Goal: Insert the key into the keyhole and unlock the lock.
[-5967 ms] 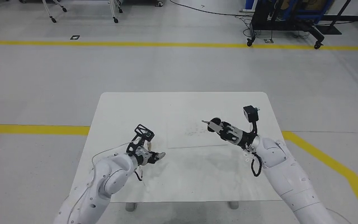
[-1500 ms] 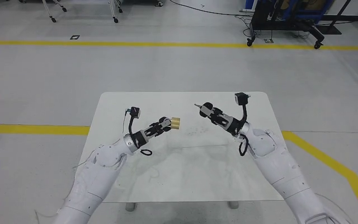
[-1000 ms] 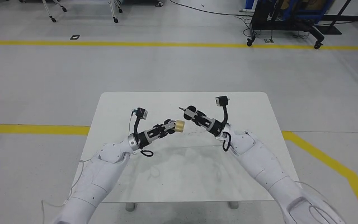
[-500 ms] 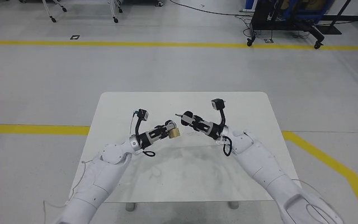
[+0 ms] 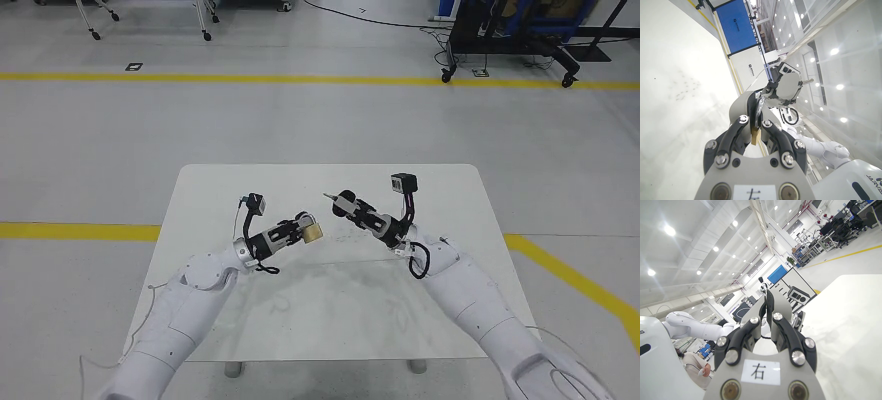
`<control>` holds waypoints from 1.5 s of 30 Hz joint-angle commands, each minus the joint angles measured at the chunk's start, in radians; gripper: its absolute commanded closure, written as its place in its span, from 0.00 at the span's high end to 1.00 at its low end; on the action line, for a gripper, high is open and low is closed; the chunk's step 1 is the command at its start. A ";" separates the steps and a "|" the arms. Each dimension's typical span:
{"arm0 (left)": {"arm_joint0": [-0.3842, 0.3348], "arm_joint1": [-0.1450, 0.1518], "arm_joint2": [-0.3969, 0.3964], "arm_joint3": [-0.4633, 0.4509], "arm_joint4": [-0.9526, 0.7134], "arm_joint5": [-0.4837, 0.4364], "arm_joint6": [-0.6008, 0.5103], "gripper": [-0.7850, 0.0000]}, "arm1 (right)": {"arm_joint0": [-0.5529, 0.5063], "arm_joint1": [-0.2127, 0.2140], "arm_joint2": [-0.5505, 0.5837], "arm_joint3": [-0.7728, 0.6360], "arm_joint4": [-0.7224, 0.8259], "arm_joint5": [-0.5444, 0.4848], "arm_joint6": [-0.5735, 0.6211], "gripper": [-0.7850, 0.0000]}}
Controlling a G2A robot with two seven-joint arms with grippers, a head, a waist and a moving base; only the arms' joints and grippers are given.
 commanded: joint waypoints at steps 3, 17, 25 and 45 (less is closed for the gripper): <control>-0.016 -0.006 -0.002 -0.010 -0.092 0.205 0.013 0.00 | -0.021 0.005 0.024 -0.032 -0.049 0.022 -0.039 0.00; -0.164 -0.052 0.023 0.159 -0.331 0.401 -0.117 0.00 | -0.142 0.034 0.086 -0.150 0.137 0.248 0.103 0.00; -0.164 -0.052 0.023 0.159 -0.331 0.401 -0.117 0.00 | -0.142 0.034 0.086 -0.150 0.137 0.248 0.103 0.00; -0.146 -0.053 0.040 0.090 -0.178 0.442 0.063 0.00 | -0.255 0.030 0.090 -0.256 0.254 0.618 0.016 0.00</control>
